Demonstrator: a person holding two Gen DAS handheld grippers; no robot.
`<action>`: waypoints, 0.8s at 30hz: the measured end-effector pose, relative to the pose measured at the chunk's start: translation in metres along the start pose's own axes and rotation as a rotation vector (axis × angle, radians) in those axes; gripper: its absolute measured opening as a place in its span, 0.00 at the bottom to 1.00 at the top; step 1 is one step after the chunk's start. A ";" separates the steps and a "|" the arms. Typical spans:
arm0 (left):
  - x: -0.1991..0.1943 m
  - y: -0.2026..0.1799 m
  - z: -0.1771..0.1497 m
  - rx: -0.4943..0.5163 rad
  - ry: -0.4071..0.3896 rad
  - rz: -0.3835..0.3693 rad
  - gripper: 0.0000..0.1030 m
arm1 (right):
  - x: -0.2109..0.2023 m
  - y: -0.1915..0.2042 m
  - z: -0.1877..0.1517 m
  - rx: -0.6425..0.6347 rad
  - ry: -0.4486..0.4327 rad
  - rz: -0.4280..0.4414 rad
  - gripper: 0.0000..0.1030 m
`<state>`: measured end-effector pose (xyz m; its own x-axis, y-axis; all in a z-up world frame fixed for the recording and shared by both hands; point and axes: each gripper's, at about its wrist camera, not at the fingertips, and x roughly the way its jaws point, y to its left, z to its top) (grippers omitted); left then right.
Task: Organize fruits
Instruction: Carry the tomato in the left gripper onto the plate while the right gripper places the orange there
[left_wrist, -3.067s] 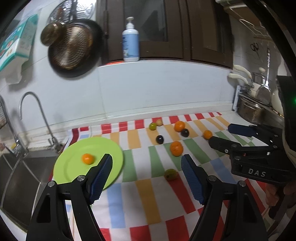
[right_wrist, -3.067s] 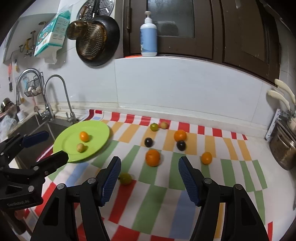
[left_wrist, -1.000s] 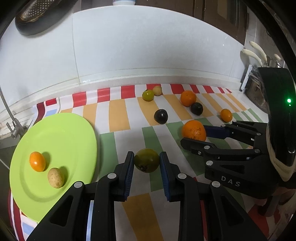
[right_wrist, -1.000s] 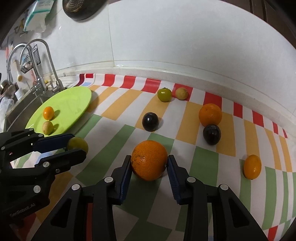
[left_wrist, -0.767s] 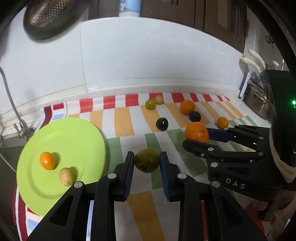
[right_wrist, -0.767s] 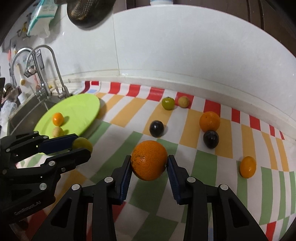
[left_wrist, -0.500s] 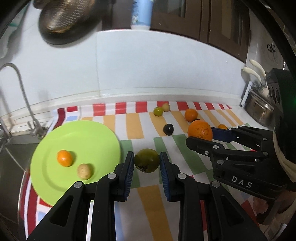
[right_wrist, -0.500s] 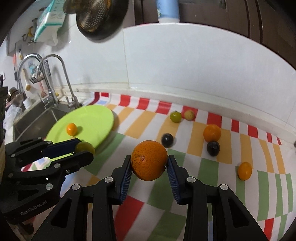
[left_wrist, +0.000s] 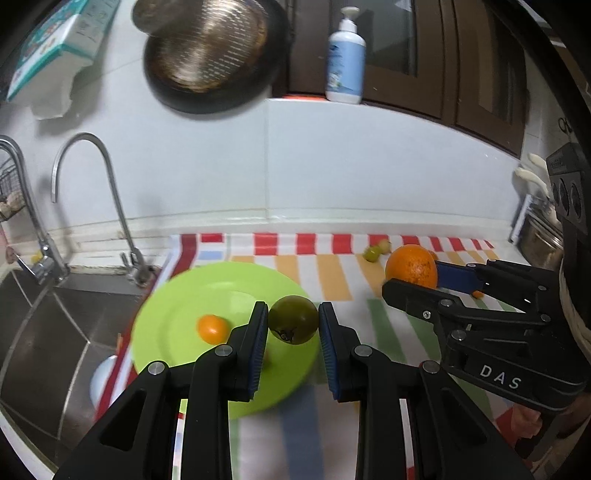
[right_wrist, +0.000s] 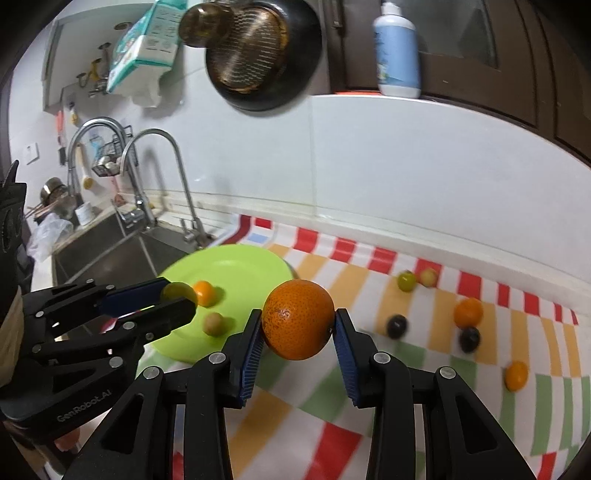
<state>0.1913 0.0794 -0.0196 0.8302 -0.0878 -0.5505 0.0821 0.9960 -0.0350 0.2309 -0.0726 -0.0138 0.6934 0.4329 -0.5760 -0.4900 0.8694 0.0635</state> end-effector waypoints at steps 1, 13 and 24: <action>0.000 0.004 0.001 0.000 -0.005 0.011 0.27 | 0.002 0.003 0.003 -0.007 -0.004 0.008 0.38; 0.027 0.050 0.012 -0.015 -0.022 0.099 0.27 | 0.052 0.029 0.035 -0.048 0.007 0.069 0.38; 0.084 0.084 0.010 -0.006 0.076 0.117 0.27 | 0.115 0.044 0.037 -0.086 0.089 0.097 0.38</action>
<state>0.2731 0.1553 -0.0608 0.7900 0.0297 -0.6124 -0.0159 0.9995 0.0280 0.3086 0.0239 -0.0467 0.5931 0.4873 -0.6409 -0.5983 0.7995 0.0542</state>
